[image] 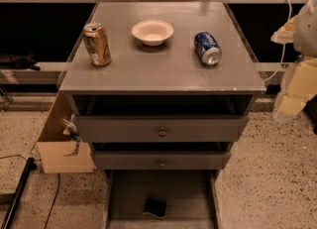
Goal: Pick sponge from bottom drawer and place on counter
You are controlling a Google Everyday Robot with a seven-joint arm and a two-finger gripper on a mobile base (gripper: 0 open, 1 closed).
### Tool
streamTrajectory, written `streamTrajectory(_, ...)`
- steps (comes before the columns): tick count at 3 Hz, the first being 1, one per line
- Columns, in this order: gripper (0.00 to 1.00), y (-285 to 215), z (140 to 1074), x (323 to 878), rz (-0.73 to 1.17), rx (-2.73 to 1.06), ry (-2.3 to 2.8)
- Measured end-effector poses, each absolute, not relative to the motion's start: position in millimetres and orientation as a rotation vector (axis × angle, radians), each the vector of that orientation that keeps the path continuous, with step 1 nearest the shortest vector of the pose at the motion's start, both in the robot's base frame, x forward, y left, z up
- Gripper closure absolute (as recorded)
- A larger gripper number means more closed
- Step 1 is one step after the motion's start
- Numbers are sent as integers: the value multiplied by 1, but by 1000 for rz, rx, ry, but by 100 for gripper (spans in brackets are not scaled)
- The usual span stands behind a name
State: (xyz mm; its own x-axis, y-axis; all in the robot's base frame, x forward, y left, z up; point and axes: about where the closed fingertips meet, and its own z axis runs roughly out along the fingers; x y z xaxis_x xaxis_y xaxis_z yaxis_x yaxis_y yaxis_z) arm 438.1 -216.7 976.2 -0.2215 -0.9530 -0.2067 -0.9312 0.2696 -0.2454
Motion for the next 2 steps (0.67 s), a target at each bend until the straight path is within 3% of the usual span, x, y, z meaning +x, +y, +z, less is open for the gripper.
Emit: streamTrajectory(2,0,-230,968,438,-17,-1626,2247)
